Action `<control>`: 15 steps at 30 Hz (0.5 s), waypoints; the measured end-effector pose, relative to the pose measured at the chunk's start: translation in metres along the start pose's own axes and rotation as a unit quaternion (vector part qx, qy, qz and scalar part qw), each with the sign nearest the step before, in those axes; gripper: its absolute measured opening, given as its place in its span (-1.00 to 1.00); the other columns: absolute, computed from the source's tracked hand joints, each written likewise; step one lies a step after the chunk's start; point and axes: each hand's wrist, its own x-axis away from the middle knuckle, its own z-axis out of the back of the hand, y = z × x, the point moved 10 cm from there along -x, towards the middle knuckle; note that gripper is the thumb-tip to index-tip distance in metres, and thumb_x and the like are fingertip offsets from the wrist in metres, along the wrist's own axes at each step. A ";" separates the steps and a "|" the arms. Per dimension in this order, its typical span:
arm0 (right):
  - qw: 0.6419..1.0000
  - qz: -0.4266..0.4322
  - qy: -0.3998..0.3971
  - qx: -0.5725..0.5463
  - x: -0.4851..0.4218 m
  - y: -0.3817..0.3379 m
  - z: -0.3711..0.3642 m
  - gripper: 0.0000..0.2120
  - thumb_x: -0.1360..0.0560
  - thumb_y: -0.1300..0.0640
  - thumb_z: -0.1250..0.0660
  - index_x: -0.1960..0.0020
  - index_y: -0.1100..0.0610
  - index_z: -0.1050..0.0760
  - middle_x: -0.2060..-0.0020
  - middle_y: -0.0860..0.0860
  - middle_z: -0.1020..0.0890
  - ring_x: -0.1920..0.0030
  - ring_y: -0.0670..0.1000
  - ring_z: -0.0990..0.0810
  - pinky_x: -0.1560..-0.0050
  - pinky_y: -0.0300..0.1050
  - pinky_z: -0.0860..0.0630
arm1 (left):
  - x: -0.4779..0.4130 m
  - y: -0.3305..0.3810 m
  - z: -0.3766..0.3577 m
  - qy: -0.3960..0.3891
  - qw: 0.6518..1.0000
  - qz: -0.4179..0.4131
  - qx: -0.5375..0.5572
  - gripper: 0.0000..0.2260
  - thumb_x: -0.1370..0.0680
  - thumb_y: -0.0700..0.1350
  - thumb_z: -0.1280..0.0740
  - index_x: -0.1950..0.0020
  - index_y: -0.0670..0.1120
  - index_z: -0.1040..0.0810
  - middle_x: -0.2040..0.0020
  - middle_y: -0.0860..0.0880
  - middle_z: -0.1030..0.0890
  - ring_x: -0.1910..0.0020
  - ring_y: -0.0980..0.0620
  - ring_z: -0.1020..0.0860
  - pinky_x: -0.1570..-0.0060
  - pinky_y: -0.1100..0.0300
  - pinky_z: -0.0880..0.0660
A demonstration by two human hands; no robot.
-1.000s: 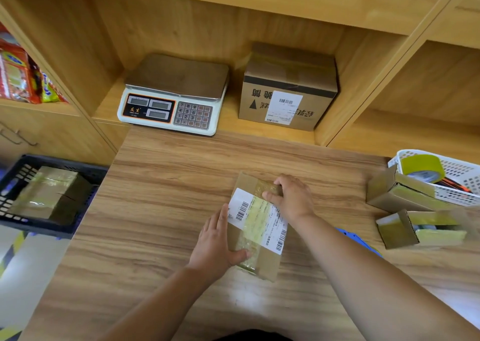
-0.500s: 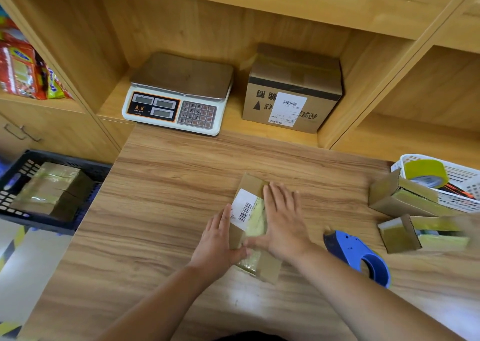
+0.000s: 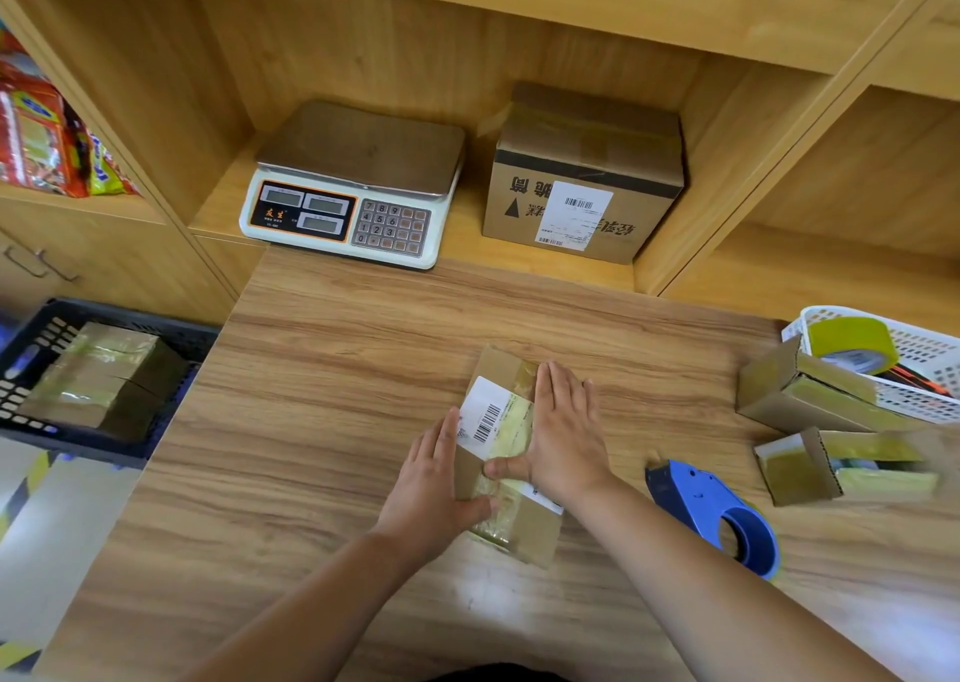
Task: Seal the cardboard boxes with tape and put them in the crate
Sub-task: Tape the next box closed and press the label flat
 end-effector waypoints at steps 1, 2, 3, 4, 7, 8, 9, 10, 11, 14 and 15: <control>1.000 -0.003 -0.002 0.004 -0.001 0.001 0.000 0.43 -0.03 -0.66 -0.14 -0.52 0.26 0.29 -0.54 0.12 0.18 -0.52 0.07 0.26 -0.43 0.05 0.41 | 0.000 0.000 0.000 0.001 1.000 0.001 0.005 0.02 -0.37 0.14 -0.46 -0.55 -0.02 0.18 -0.51 0.04 -0.10 -0.44 0.16 -0.03 -0.40 0.28 0.03; 1.000 -0.004 -0.003 0.009 -0.002 0.002 0.000 0.43 -0.03 -0.66 -0.14 -0.52 0.26 0.29 -0.54 0.12 0.18 -0.52 0.08 0.25 -0.45 0.07 0.38 | 0.000 0.000 0.000 0.001 1.000 0.001 0.009 0.02 -0.36 0.14 -0.46 -0.55 -0.01 0.17 -0.49 0.05 -0.12 -0.42 0.17 -0.04 -0.39 0.29 0.01; 1.000 -0.005 -0.002 0.013 -0.002 0.003 0.001 0.43 -0.03 -0.66 -0.13 -0.52 0.25 0.28 -0.54 0.12 0.16 -0.52 0.09 0.22 -0.46 0.07 0.34 | 0.000 0.000 -0.001 0.002 1.000 0.001 0.013 0.02 -0.35 0.14 -0.47 -0.56 -0.01 0.17 -0.48 0.05 -0.13 -0.40 0.19 -0.05 -0.37 0.30 0.00; 1.000 -0.006 0.000 0.016 -0.003 0.003 0.002 0.42 -0.03 -0.66 -0.12 -0.53 0.25 0.26 -0.54 0.11 0.14 -0.52 0.09 0.19 -0.47 0.07 0.30 | 0.000 -0.001 -0.001 0.000 1.000 0.000 0.016 0.02 -0.35 0.14 -0.47 -0.56 -0.01 0.16 -0.48 0.06 -0.14 -0.40 0.20 -0.06 -0.36 0.31 0.00; 0.999 -0.012 0.019 0.026 -0.004 0.004 0.010 0.39 -0.02 -0.66 -0.10 -0.54 0.23 0.15 -0.50 0.09 -0.04 -0.47 0.12 0.01 -0.46 0.04 0.12 | -0.002 -0.001 0.000 -0.009 1.000 0.001 0.015 0.02 -0.34 0.14 -0.47 -0.56 0.01 0.16 -0.48 0.08 -0.13 -0.40 0.18 -0.06 -0.38 0.26 -0.04; 0.999 -0.023 0.030 0.027 -0.004 0.006 0.013 0.37 -0.02 -0.66 -0.11 -0.53 0.23 0.10 -0.44 0.08 -0.13 -0.41 0.12 -0.08 -0.42 0.02 0.02 | -0.004 0.000 0.001 -0.016 1.000 -0.002 0.007 0.01 -0.34 0.14 -0.47 -0.56 0.01 0.15 -0.49 0.08 -0.13 -0.42 0.16 -0.05 -0.40 0.23 -0.06; 0.998 -0.040 0.041 0.026 -0.004 0.010 0.017 0.34 -0.03 -0.65 -0.13 -0.52 0.22 0.04 -0.37 0.07 -0.21 -0.34 0.10 -0.15 -0.35 -0.01 -0.07 | -0.007 0.002 0.003 -0.029 1.000 -0.009 -0.005 0.01 -0.34 0.13 -0.47 -0.56 0.01 0.14 -0.50 0.09 -0.11 -0.44 0.16 -0.02 -0.42 0.19 -0.06; 0.997 -0.060 0.048 0.027 -0.004 0.014 0.020 0.30 -0.04 -0.65 -0.13 -0.49 0.21 -0.03 -0.30 0.06 -0.27 -0.26 0.09 -0.20 -0.27 -0.03 -0.14 | -0.010 0.003 0.004 -0.045 0.999 -0.017 -0.021 0.00 -0.34 0.13 -0.47 -0.56 0.01 0.12 -0.52 0.09 -0.08 -0.46 0.17 0.03 -0.44 0.14 -0.04; 0.995 -0.079 0.052 0.029 -0.002 0.019 0.022 0.25 -0.04 -0.65 -0.13 -0.45 0.20 -0.12 -0.24 0.04 -0.31 -0.20 0.07 -0.23 -0.20 -0.04 -0.18 | -0.013 0.005 0.005 -0.065 0.997 -0.026 -0.043 -0.01 -0.34 0.14 -0.46 -0.56 0.02 0.11 -0.53 0.10 -0.05 -0.48 0.18 0.11 -0.45 0.10 0.00; 0.989 -0.130 0.070 0.021 0.008 0.035 0.027 0.00 -0.14 -0.62 -0.13 -0.27 0.14 -0.31 -0.14 0.03 -0.39 -0.14 0.06 -0.31 -0.12 -0.05 -0.26 | -0.021 0.012 0.009 -0.117 0.983 -0.063 -0.123 -0.03 -0.35 0.20 -0.42 -0.56 0.06 0.11 -0.54 0.16 0.03 -0.46 0.21 0.29 -0.45 0.01 0.17; 0.987 -0.140 0.079 0.011 0.013 0.041 0.027 -0.07 -0.20 -0.58 -0.14 -0.23 0.14 -0.34 -0.13 0.04 -0.42 -0.15 0.07 -0.34 -0.14 -0.05 -0.28 | -0.024 0.014 0.010 -0.127 0.978 -0.073 -0.146 -0.04 -0.35 0.21 -0.40 -0.56 0.06 0.11 -0.54 0.16 0.05 -0.46 0.20 0.31 -0.45 0.02 0.23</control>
